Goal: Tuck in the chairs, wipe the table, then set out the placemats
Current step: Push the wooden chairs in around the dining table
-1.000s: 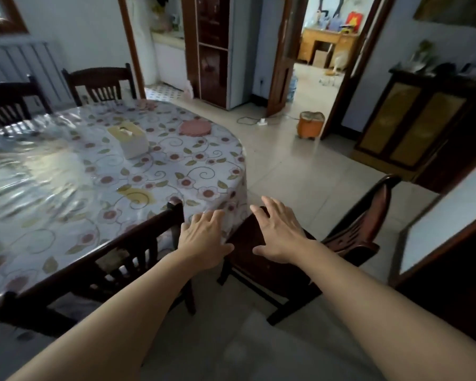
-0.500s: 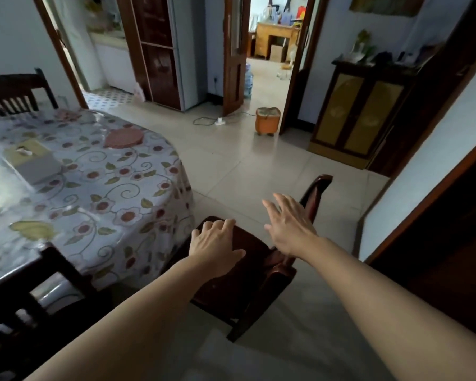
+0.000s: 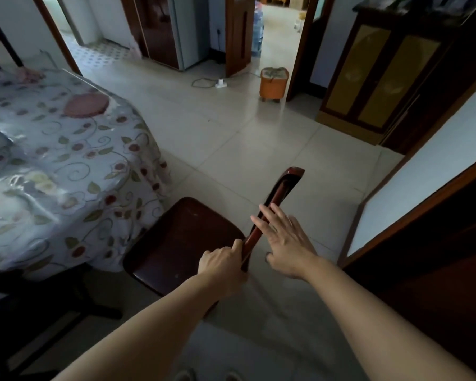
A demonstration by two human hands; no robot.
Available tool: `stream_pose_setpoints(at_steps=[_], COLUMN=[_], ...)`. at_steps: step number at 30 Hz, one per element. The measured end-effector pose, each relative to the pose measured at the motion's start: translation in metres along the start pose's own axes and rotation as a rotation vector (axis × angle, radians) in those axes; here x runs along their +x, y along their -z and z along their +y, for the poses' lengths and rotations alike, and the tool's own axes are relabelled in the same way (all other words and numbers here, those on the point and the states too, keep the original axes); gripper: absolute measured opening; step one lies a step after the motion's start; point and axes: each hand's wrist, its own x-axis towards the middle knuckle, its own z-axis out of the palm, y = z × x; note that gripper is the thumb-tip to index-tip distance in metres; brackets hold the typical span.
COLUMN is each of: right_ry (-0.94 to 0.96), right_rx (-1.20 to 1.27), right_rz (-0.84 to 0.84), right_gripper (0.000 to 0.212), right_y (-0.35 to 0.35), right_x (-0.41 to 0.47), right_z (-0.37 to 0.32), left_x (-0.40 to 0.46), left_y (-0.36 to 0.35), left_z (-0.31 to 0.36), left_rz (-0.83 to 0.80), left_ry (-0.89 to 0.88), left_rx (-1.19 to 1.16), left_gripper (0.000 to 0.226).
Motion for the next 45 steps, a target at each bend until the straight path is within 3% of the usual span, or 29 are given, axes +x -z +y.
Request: stream_pose_setpoints(at_steps=[4,11,16,23,27,32,38,45], right_ry=[0.021,0.135,0.206,0.322,0.458,0.601,0.762,0.926], right_rx=[-0.056,-0.068,-0.117,-0.171,-0.183,-0.173,-0.322,-0.312], right_rz=[0.050,0.153,0.212,0.296,0.283,0.282,0.119,0.082], right_gripper=[0.092,0.092,0.094,0.081,0.073,0.040,0.054,0.052], right_y=[-0.003,0.012,0.049,0.090,0.109,0.145,0.179,0.195], right_x=[0.018,0.071,0.137,0.223,0.268,0.342,0.410,0.441], right_z=[-0.001,-0.021,-0.065,-0.115,-0.129,-0.131,-0.148,-0.185], left_x=[0.010,0.025,0.043,0.074,0.091,0.112,0.123,0.122], left_y=[-0.002,0.042,0.100,0.147,0.163,0.189,0.199,0.233], left_z=[0.002,-0.038,-0.096,-0.159,-0.187,-0.223,-0.246,-0.280], left_rz=[0.051,0.038,0.031,0.256,0.351,0.376,0.501,0.446], left_ry=[0.012,0.007,0.068,0.275,0.417,0.559,0.730,0.862], left_rx=[0.013,-0.040,-0.045,-0.107,-0.138,-0.117,-0.065,-0.144], left_gripper=[0.039,0.040,0.058,0.038,0.033,0.034,0.036,0.039])
